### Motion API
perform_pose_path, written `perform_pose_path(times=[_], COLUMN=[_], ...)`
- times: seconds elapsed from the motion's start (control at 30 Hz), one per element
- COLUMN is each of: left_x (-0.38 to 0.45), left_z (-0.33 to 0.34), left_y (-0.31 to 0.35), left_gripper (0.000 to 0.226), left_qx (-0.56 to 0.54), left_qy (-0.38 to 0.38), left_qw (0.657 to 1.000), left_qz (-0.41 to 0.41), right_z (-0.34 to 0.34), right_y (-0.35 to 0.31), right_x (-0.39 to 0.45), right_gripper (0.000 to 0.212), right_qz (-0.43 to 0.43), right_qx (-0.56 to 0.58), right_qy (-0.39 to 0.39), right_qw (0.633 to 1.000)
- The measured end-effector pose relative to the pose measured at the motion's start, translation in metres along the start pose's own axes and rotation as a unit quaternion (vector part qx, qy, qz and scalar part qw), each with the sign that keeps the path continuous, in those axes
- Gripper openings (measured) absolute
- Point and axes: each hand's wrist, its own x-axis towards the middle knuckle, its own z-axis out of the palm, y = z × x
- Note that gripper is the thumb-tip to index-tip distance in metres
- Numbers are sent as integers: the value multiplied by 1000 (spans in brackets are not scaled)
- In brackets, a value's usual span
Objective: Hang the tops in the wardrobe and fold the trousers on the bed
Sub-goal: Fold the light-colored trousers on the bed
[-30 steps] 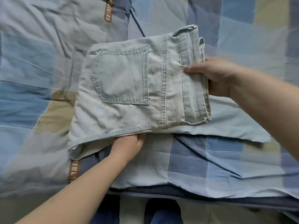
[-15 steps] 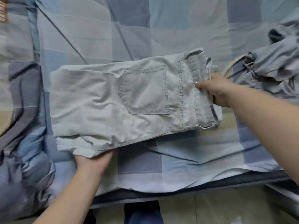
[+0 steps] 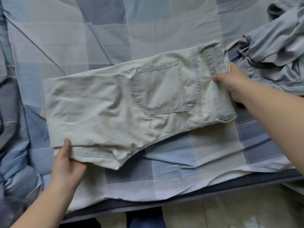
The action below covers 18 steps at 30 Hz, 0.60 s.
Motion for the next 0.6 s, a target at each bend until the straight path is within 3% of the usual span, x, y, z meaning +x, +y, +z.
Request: perform_pose_path(times=[0.07,0.17,0.27,0.4,0.5,0.6], left_x=[9,20,25,22,18,15], left_z=[1,1,1,-8,-19,-31], left_y=[-3,2,2,3,6,6], left_gripper=[14,10,9,10,4,17], left_qx=[44,50,60,105,143,203], left_qy=[37,60,60,87,113,111], left_qw=[998,997,996,990,983,972], left_qz=[-6,-19,-23,-20,3,44], right_z=[-8,-9,14,88,150,196], right_y=[6,13,12,12,19,36], right_x=[9,11,-28,-122,-185,-218], right_gripper=[37,60,65,35,21,35], right_qz=[-10,14,-103,-267,-258,-222], right_qx=[-19,-176,-245,-142,-157,-230], right_qy=[24,82,137,8,-140,-154], right_qw=[999,981,954,953,943,935])
